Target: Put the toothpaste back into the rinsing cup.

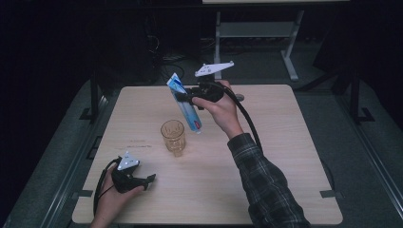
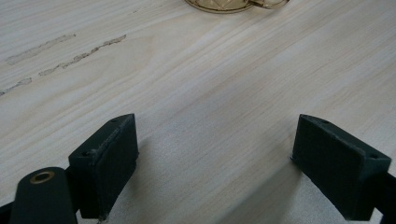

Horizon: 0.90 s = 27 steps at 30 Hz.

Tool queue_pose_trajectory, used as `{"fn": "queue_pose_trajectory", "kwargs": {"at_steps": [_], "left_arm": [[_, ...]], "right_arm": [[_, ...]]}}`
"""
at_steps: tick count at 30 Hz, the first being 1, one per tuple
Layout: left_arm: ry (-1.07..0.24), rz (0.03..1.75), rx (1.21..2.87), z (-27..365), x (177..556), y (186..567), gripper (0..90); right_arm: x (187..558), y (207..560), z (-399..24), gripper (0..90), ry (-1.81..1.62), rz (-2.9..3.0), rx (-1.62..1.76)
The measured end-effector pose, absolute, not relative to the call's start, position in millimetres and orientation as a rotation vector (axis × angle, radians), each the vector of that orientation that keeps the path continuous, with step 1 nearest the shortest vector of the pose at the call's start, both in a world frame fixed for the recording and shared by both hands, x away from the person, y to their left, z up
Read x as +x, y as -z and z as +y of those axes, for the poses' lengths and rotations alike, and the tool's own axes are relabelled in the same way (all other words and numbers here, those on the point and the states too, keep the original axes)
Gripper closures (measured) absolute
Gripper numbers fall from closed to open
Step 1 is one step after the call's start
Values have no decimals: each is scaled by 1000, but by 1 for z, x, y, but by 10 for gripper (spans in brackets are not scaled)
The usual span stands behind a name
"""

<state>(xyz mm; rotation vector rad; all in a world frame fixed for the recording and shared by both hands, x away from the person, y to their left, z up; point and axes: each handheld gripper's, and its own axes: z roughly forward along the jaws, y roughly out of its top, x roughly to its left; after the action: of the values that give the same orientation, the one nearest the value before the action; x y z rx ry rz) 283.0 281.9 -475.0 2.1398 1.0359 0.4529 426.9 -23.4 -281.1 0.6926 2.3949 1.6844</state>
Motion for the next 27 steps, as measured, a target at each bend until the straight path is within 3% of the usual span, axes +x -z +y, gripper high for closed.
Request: {"fn": "queue_pose_trajectory", "kwargs": {"at_steps": [27], "left_arm": [[-451, 1032, 2140, 282, 283, 475, 132]], "right_arm": [[445, 283, 36, 719, -1665, 2422, 630]]}}
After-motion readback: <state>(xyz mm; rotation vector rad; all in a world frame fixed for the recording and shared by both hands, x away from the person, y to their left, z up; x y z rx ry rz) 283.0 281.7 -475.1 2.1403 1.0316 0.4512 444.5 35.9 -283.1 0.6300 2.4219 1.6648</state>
